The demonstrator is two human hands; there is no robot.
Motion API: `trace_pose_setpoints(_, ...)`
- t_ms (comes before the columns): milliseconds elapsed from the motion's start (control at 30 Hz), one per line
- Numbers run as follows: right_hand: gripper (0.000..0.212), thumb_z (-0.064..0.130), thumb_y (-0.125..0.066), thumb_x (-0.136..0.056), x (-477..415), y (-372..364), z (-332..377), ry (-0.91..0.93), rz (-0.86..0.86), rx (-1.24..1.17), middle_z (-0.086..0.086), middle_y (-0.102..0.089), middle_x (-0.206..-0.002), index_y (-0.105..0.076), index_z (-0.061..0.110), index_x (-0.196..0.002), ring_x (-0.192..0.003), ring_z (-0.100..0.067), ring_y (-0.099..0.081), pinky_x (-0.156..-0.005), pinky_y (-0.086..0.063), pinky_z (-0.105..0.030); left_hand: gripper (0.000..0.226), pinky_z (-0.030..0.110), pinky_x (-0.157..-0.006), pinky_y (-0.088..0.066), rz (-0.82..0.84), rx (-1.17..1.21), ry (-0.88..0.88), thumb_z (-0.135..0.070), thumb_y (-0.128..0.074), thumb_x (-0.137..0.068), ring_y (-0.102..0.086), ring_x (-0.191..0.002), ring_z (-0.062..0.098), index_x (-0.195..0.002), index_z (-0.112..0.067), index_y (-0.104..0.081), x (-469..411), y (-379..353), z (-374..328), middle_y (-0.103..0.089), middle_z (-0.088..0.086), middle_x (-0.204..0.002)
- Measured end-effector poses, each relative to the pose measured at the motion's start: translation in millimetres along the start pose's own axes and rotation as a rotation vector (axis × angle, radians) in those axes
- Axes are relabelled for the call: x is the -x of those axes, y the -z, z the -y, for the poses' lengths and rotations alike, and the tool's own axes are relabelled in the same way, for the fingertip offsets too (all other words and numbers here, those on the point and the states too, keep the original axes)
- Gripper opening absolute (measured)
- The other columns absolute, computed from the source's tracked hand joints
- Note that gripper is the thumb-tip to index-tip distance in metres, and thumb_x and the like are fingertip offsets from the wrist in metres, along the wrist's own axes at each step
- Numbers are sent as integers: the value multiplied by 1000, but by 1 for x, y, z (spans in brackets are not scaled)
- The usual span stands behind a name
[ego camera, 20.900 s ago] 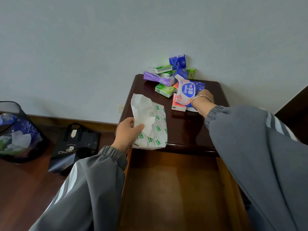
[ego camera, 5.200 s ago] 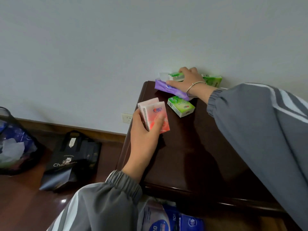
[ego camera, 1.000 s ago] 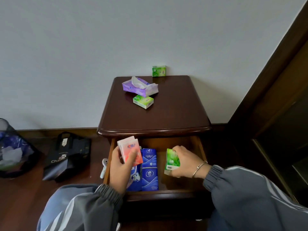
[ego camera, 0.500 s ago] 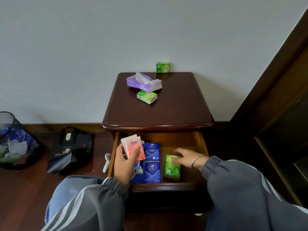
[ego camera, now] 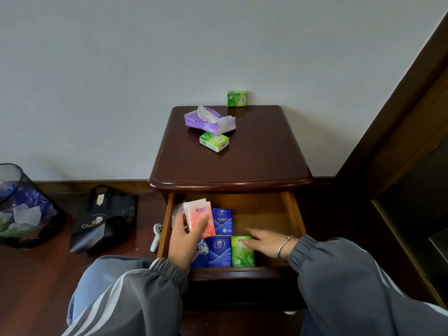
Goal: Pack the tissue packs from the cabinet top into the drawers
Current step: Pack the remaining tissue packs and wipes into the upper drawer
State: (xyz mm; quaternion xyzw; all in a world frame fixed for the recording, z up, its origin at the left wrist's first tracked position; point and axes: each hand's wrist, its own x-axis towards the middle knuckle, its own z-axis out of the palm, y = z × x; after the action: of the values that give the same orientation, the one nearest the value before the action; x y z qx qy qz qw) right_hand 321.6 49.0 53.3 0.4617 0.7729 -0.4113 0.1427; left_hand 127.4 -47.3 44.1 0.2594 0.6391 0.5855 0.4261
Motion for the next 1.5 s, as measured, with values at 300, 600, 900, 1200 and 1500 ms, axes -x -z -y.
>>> trace_pose_setpoints(300,25,30,-62,-87,18,19,41,208,-212,-835,3,-67,-102,-62,21,-111,-88,-3,-65,-69,-53,-15,41,25,-72,-57,319,-90,18,-26,-71,-79,-71,-91,15,-116,-17,-55,19,-25,-20,-69,8,-108)
trace_pose_setpoints(600,14,21,-72,-78,10,39,20,217,-405,-934,3,-73,-80,-73,17,-92,-76,-8,-68,-60,-52,-15,59,13,-81,-50,372,-432,-97,-33,-53,-94,-58,-96,3,-147,-16,-33,14,-27,-34,-55,-2,-116)
trace_pose_setpoints(900,24,24,-68,-83,-18,41,-7,51,-498,-825,-4,-69,-92,-67,12,-104,-80,-5,-62,-60,-50,-12,37,26,-97,-41,-25,-739,-202,-14,-59,-93,-56,-115,23,-130,-6,-55,0,7,-7,-57,9,-122)
trace_pose_setpoints(1200,20,26,-61,-88,-56,28,-11,-7,-353,-775,-10,-68,-110,-64,19,-107,-90,-11,-62,-72,-50,-23,43,27,-93,-50,150,-741,21,-21,-53,-97,-55,-119,14,-139,-14,-45,5,-19,4,-56,3,-133)
trace_pose_setpoints(1500,53,37,-58,-89,-60,24,-1,9,-361,-313,-7,-48,-140,-46,16,-137,-129,-21,-45,-107,-37,-36,43,17,-87,-42,162,-691,69,-17,-52,-97,-55,-119,12,-140,-13,-45,3,-17,1,-57,1,-135)
